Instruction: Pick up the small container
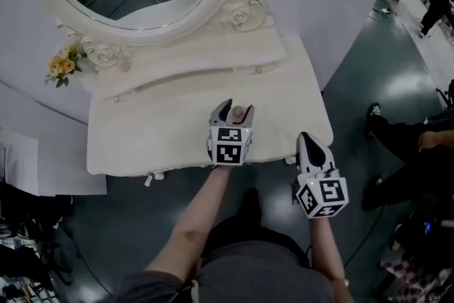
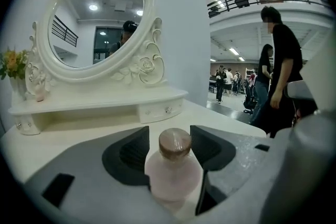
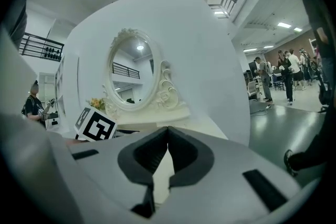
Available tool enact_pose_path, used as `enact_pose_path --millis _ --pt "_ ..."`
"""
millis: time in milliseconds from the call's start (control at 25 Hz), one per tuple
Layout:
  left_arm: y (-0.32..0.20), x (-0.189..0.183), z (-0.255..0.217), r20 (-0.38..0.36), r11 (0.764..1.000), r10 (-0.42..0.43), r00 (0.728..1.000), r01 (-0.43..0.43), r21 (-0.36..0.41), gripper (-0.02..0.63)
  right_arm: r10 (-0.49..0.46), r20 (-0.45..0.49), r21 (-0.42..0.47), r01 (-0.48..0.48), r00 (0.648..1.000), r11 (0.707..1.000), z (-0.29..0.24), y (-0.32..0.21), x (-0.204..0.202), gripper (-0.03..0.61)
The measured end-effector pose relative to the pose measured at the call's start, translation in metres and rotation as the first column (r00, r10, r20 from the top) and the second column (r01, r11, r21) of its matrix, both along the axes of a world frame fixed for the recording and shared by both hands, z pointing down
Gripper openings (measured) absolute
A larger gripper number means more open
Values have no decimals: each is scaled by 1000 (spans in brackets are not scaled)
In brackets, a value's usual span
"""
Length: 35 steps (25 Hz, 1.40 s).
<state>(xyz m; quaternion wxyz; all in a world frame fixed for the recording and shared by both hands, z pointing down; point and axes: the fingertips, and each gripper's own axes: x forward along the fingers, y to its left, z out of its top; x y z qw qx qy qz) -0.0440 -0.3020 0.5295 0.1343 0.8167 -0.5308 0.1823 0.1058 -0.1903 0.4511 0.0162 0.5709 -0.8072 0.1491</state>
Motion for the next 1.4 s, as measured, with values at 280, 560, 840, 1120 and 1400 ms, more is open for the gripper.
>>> enact_pose_path --millis 280,560,840,1120,1400 --pt "-13 5 4 34 999 39 999 -38 -23 230 12 3 -15 -12 1000 1000 5 -15 -3 3" --pt "-14 9 5 58 998 63 996 -63 5 166 36 4 -15 -36 999 999 5 -21 -5 3" --pt "-10 14 5 148 993 107 983 -114 41 105 59 2 -12 -59 998 998 3 -17 -5 3" --pt "-3 5 5 93 995 100 991 -101 5 93 52 -1 -1 -52 999 999 -3 -12 -10 3" --pt "-3 3 -40 85 990 110 990 -116 78 92 34 -8 12 -34 999 999 -8 -12 -16 3"
